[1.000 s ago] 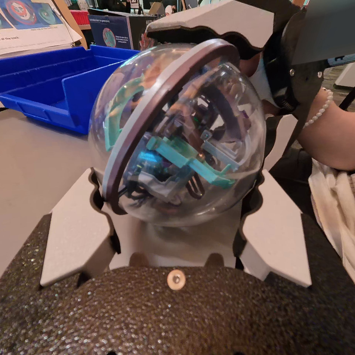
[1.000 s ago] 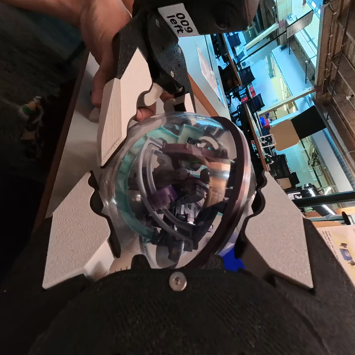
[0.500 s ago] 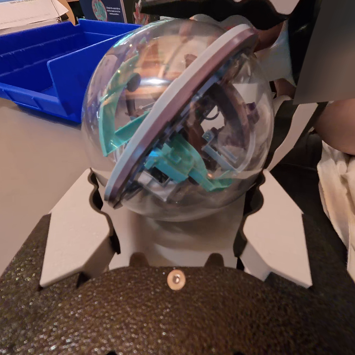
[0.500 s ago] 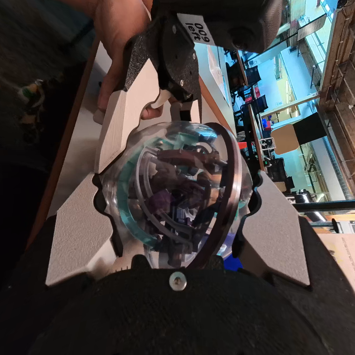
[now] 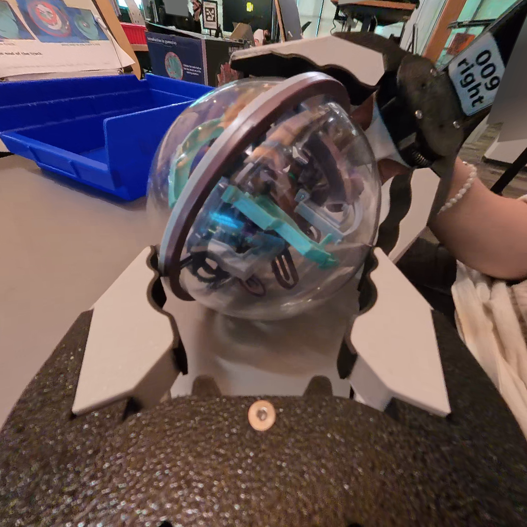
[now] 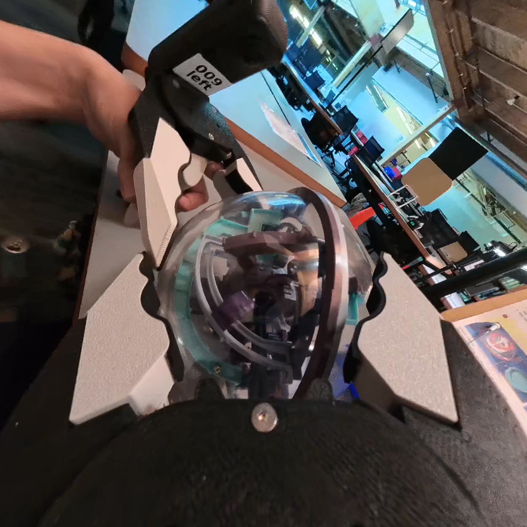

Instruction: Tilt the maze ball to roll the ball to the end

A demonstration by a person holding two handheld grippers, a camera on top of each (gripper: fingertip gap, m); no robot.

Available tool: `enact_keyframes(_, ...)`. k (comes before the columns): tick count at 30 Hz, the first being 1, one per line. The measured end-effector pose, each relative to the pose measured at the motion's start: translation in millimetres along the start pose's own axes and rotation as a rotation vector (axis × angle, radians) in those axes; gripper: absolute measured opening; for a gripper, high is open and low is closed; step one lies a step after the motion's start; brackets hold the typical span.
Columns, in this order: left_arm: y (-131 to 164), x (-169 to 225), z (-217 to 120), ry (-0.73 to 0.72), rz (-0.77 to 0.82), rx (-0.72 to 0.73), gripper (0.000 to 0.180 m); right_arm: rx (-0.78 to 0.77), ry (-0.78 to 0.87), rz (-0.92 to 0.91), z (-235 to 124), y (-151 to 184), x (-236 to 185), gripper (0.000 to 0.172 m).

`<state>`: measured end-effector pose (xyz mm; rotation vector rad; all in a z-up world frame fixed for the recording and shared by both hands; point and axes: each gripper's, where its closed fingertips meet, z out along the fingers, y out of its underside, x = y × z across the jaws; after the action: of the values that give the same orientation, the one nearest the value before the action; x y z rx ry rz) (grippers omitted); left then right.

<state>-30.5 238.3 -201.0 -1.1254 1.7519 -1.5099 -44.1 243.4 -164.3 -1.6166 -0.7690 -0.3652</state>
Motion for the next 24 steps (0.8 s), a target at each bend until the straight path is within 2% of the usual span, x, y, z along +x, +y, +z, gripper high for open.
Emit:
enact_keyframes(13,-3,-3,2,-0.001,-0.021,0.016,0.136,0.096,0.004,0.085,-6,0,6,0.143)
enact_keyframes(17,0,-9,3,-0.027,-0.048,0.0,0.135,0.04,-0.012,0.075,-16,18,12,0.144)
enact_keyframes(20,-1,-10,3,-0.027,-0.054,0.001,0.135,0.032,-0.096,0.16,-19,30,9,0.145)
enact_keyframes(24,-2,-13,3,-0.034,-0.074,0.013,0.135,0.019,-0.099,0.253,-6,47,10,0.155)
